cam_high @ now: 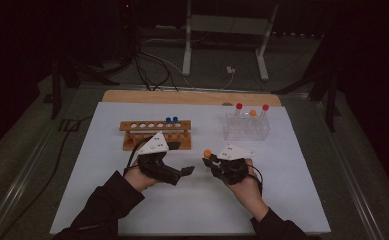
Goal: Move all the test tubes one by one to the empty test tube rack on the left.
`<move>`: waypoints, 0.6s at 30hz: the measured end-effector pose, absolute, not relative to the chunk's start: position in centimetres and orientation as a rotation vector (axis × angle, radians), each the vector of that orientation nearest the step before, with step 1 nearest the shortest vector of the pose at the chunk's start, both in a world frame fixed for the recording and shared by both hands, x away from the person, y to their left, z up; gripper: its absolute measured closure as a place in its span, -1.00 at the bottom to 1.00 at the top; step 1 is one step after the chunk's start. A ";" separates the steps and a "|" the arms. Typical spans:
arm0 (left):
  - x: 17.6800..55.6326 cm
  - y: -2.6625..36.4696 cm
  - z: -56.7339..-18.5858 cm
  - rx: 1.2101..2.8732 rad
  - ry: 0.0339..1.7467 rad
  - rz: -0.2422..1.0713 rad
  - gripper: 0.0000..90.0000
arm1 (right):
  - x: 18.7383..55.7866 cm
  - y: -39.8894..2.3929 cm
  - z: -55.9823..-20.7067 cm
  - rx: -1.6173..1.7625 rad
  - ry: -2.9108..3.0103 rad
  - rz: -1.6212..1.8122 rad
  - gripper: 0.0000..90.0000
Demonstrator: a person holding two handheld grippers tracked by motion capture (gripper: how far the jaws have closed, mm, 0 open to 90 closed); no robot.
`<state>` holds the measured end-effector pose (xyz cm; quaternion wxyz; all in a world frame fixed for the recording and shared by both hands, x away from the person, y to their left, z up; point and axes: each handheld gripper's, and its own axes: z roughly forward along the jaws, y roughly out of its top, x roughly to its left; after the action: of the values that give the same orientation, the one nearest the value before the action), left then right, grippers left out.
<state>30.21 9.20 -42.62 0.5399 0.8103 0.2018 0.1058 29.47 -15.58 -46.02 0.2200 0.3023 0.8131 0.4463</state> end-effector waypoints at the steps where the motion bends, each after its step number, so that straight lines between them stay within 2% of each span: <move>1: 30.2 9.0 -42.6 1.922 0.477 0.252 -0.73 | 29.4 -15.5 -46.1 0.833 2.253 1.237 0.67; 2: 30.2 8.8 -42.6 1.921 0.471 0.258 -0.64 | 29.3 -15.4 -46.1 0.828 2.259 1.236 0.67; 8: 30.6 7.7 -42.7 1.926 0.464 0.263 -0.48 | 28.9 -14.9 -46.1 0.815 2.276 1.260 0.67; 12: 30.9 7.1 -42.8 1.932 0.458 0.272 -0.21 | 28.7 -14.8 -45.9 0.801 2.280 1.266 0.67; 18: 31.1 6.2 -43.2 1.956 0.439 0.296 0.07 | 28.6 -14.8 -46.0 0.806 2.285 1.278 0.67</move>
<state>31.12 6.17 -43.22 0.5292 0.8190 0.1840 0.1240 28.65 -14.79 -45.97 0.1999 0.2885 0.8172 0.4572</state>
